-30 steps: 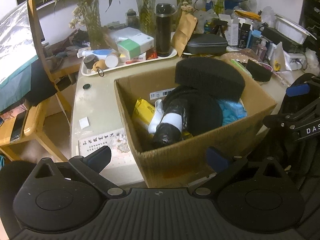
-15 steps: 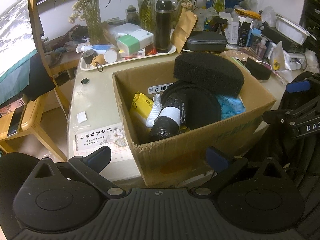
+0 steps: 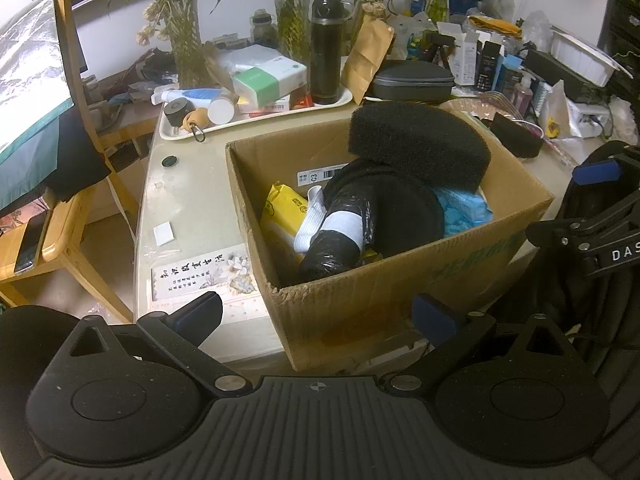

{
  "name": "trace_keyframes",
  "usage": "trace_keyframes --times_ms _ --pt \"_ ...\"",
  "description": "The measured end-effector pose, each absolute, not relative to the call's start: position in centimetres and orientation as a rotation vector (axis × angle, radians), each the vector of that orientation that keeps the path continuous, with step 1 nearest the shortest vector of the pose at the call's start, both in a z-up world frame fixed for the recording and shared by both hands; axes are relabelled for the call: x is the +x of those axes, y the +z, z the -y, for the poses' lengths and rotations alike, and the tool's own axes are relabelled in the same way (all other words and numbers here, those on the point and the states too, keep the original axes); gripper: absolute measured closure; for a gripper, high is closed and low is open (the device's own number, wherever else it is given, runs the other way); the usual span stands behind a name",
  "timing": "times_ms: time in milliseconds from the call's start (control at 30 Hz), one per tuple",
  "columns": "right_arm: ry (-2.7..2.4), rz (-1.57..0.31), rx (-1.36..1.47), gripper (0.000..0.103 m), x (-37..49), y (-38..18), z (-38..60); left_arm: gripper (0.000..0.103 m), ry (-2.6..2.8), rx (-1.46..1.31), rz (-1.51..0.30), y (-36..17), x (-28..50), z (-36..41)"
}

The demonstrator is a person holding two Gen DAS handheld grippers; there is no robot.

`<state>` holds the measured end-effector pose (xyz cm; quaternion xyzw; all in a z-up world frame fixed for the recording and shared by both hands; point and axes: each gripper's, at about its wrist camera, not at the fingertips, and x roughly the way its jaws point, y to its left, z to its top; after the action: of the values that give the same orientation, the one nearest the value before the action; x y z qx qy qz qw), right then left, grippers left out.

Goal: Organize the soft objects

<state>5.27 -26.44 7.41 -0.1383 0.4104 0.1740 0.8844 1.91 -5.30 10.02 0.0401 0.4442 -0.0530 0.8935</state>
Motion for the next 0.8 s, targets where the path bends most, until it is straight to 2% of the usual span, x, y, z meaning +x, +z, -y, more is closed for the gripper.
trace_keyframes --times_ms 800 --pt "0.319 -0.868 -0.269 0.000 4.1 6.7 25.6 0.000 -0.045 0.059 -0.941 9.7 1.5 6.1"
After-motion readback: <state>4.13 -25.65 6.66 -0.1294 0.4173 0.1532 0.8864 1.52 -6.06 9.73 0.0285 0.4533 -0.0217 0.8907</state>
